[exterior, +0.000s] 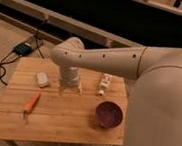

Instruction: Drag the ceramic bowl in a circle

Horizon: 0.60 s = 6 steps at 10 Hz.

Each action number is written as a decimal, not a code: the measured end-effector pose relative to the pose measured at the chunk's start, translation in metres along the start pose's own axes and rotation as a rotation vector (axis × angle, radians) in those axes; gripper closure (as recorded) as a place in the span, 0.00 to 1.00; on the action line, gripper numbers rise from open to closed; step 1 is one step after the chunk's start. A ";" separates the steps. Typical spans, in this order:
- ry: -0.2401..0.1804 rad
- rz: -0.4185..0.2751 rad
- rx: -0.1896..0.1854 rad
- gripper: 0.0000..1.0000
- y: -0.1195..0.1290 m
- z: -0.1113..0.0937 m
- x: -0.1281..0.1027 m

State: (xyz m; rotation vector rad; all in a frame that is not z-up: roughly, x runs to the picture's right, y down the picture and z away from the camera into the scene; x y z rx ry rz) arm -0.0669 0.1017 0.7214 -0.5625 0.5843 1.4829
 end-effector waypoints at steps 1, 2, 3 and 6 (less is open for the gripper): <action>0.011 0.029 0.016 0.35 -0.016 0.008 -0.004; 0.020 0.046 0.025 0.35 -0.025 0.014 -0.005; 0.036 0.069 0.045 0.35 -0.036 0.023 -0.006; 0.076 0.109 0.098 0.35 -0.069 0.048 -0.008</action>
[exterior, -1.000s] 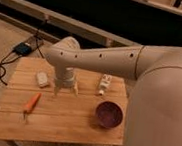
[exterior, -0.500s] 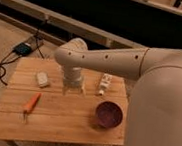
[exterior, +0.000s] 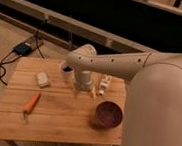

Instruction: Drag the ceramic bowl in a circle

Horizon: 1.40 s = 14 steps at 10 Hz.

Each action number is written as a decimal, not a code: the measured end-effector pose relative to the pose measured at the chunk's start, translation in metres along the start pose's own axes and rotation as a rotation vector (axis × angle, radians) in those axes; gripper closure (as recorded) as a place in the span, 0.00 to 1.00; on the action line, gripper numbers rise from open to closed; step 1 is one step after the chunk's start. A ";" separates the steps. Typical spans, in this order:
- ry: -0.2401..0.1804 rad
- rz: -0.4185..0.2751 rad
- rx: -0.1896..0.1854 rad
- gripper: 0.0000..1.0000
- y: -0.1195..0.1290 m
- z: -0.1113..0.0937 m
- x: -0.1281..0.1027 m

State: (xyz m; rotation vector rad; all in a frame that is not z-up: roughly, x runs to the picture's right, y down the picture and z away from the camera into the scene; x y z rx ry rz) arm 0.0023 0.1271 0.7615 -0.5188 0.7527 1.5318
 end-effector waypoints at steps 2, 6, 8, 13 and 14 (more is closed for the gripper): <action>0.018 0.023 0.012 0.35 -0.012 0.014 -0.005; 0.026 0.054 -0.008 0.35 -0.021 0.036 -0.011; 0.035 0.078 -0.011 0.35 -0.029 0.045 -0.010; 0.071 0.144 -0.025 0.35 -0.047 0.072 -0.010; 0.075 0.153 -0.028 0.36 -0.049 0.077 -0.012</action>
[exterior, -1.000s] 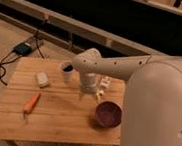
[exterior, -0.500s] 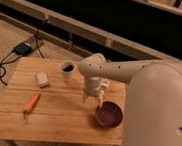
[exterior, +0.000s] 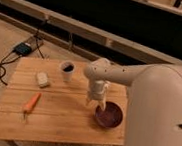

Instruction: Drag the ceramic bowl in a circle

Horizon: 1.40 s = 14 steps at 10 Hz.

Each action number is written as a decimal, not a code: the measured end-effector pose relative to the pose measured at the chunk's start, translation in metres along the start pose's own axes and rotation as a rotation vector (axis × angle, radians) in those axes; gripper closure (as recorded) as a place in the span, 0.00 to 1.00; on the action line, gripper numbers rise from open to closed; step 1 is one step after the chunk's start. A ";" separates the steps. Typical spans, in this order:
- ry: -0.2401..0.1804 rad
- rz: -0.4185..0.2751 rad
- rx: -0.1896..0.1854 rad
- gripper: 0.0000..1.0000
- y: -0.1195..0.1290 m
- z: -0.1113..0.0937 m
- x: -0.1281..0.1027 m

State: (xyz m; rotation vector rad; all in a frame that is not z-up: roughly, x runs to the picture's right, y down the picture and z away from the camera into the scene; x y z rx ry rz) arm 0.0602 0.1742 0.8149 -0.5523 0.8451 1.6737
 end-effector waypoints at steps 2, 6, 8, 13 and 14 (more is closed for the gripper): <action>0.005 0.011 -0.009 0.54 -0.001 0.010 -0.008; -0.024 0.032 -0.047 0.94 -0.002 0.005 -0.028; -0.045 0.015 -0.060 1.00 0.002 0.000 -0.036; -0.087 -0.126 -0.108 1.00 0.062 -0.012 -0.044; -0.094 -0.171 -0.113 1.00 0.079 -0.014 -0.042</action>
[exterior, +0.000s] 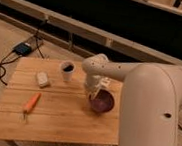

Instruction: Drag the ceramic bowl in a circle

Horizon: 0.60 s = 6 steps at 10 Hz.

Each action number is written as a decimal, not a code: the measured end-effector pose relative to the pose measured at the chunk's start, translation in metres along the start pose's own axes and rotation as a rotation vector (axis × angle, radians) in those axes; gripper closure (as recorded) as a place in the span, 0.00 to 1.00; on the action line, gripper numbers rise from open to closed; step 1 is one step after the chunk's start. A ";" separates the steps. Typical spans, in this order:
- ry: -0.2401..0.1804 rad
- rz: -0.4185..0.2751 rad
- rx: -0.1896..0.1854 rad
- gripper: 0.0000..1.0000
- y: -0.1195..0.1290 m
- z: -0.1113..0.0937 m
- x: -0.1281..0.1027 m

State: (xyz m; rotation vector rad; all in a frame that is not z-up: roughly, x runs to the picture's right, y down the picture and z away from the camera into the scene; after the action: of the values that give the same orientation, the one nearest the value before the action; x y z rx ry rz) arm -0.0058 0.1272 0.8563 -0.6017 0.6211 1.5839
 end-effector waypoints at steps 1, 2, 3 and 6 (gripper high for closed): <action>-0.003 -0.043 -0.009 1.00 0.018 -0.001 -0.001; -0.006 -0.079 -0.017 1.00 0.032 -0.002 -0.001; -0.007 -0.117 -0.024 1.00 0.048 -0.003 0.001; 0.012 -0.276 -0.029 1.00 0.101 -0.006 0.023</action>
State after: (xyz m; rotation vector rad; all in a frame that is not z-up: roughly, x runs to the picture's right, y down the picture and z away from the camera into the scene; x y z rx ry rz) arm -0.1082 0.1311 0.8405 -0.6883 0.5012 1.3335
